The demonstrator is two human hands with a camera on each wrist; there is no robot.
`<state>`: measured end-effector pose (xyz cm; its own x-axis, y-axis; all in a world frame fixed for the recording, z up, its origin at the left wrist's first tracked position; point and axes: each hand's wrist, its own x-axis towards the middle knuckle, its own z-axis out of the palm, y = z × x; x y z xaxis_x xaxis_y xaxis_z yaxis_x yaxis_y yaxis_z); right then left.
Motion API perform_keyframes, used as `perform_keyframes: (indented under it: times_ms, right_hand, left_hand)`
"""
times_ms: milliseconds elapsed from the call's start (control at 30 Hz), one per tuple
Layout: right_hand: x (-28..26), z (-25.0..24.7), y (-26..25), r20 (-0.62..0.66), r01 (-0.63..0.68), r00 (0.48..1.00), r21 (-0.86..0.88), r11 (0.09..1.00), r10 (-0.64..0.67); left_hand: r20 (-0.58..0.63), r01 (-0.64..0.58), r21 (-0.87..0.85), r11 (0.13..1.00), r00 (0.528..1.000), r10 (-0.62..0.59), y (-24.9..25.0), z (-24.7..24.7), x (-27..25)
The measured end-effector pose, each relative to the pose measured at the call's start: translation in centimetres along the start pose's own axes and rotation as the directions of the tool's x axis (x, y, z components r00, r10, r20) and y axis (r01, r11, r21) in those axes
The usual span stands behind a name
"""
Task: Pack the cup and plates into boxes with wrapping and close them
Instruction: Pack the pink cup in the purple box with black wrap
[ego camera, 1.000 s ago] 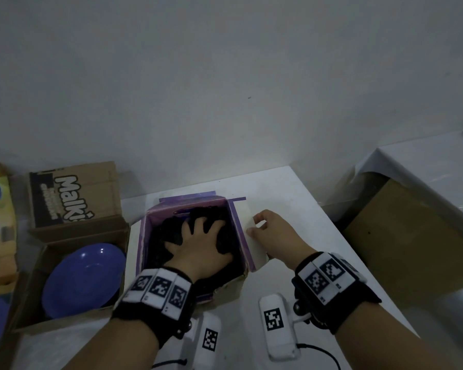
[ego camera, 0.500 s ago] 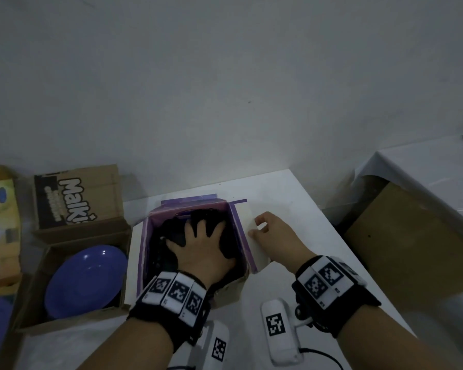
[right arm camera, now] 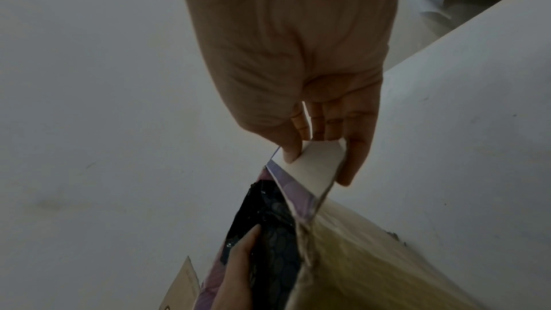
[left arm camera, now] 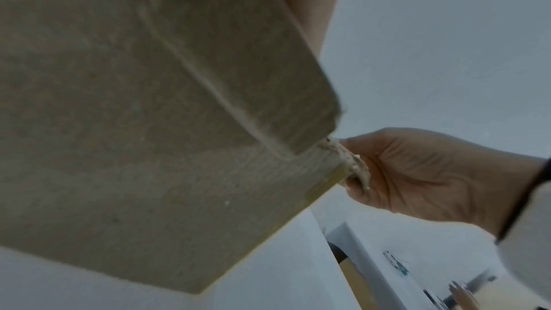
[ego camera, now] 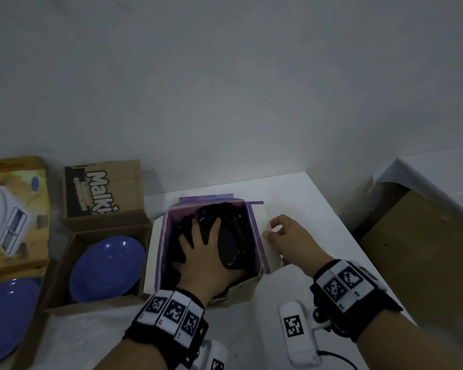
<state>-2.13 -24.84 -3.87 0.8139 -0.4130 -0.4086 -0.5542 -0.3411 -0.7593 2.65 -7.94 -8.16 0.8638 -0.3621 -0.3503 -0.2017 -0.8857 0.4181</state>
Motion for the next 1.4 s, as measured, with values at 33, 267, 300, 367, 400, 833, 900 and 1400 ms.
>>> perform_keyframes:
  times_ms: [33, 267, 300, 367, 400, 833, 900, 1400]
  right_hand:
    - [0.0, 0.0, 0.0, 0.004, 0.002, 1.000, -0.001, 1.000, -0.002]
    - [0.1, -0.1, 0.0, 0.010, 0.001, 1.000, 0.021, 1.000, -0.001]
    - [0.0, -0.1, 0.0, 0.013, 0.000, 1.000, 0.021, 1.000, 0.000]
    - [0.0, -0.1, 0.1, 0.022, -0.003, 1.000, 0.025, 1.000, 0.002]
    - [0.1, -0.1, 0.1, 0.028, -0.005, 1.000, 0.032, 0.999, 0.004]
    - [0.5, -0.1, 0.4, 0.062, -0.014, 0.998, 0.078, 0.997, 0.009]
    - [0.5, -0.2, 0.5, 0.060, -0.014, 0.998, 0.081, 0.997, 0.009]
    - [0.5, 0.0, 0.7, 0.045, -0.019, 0.999, 0.115, 0.993, 0.014]
  left_hand:
    - [-0.015, -0.011, 0.049, 0.999, 1.000, 0.012, 0.0, 0.0, -0.2]
    - [-0.101, -0.258, 0.440, 0.860, 0.938, 0.332, 1.5, -2.9, 1.5]
    - [-0.051, -0.261, 0.403, 0.877, 0.951, 0.306, 1.4, -3.1, 2.0]
    - [0.054, -0.233, 0.344, 0.910, 0.972, 0.229, 1.0, -3.1, 2.8]
    - [0.098, -0.219, 0.324, 0.921, 0.975, 0.197, 0.9, -3.2, 3.1]
    - [0.235, -0.242, 0.355, 0.903, 0.958, 0.164, 2.5, -3.6, 3.3]
    - [0.258, -0.201, 0.365, 0.909, 0.960, 0.109, 2.9, -3.2, 3.5]
    - [0.140, -0.223, 0.336, 0.915, 0.973, 0.185, 1.6, -0.9, 2.1]
